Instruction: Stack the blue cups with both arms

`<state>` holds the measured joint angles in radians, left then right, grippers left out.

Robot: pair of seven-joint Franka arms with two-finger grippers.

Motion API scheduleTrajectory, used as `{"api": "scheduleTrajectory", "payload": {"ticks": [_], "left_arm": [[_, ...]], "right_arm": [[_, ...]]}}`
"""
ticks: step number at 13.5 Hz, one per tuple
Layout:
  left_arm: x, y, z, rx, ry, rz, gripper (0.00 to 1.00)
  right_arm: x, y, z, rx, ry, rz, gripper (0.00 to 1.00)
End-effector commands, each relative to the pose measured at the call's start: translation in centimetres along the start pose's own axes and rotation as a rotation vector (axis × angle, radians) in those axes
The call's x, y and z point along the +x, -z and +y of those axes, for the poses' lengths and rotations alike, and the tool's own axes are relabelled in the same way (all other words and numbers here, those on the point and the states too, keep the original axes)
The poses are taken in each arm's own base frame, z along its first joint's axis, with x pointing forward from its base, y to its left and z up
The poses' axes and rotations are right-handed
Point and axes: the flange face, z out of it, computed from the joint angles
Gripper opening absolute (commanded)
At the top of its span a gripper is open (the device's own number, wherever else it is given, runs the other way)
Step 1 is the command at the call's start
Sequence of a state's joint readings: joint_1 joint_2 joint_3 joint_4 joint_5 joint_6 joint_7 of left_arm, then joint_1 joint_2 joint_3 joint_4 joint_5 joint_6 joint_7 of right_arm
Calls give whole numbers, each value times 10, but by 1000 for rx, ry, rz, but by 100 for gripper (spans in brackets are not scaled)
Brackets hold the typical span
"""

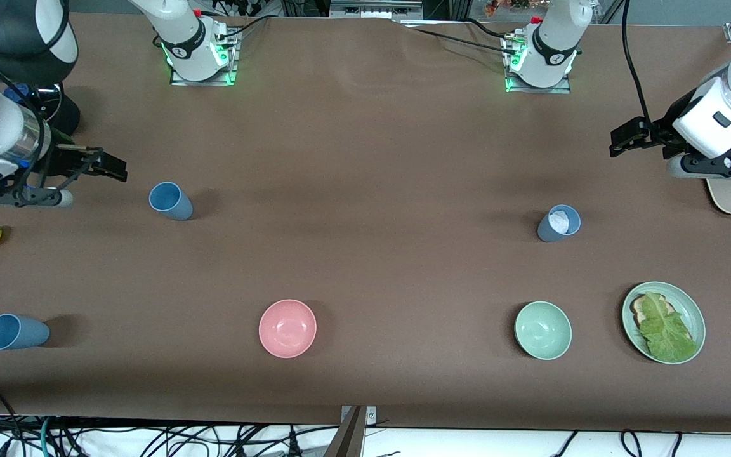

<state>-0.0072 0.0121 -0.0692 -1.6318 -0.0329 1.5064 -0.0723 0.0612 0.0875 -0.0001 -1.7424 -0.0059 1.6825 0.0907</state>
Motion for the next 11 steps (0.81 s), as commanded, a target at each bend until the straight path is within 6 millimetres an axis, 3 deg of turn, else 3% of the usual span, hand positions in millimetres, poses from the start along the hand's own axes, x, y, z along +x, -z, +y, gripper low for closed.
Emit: {"api": "scheduleTrajectory", "payload": {"ticks": [1, 4, 7, 11], "left_arm": [[0, 1, 1, 25, 1, -11, 100], [10, -12, -4, 30, 5, -29, 100], [32, -44, -15, 30, 23, -72, 100], [59, -94, -39, 18, 51, -76, 100]], "right_arm": [[-3, 10, 0, 1, 29, 2, 100], [-4, 27, 0, 2, 32, 5, 100], [-5, 51, 0, 0, 23, 31, 100], [-6, 51, -3, 5, 30, 20, 100]]}}
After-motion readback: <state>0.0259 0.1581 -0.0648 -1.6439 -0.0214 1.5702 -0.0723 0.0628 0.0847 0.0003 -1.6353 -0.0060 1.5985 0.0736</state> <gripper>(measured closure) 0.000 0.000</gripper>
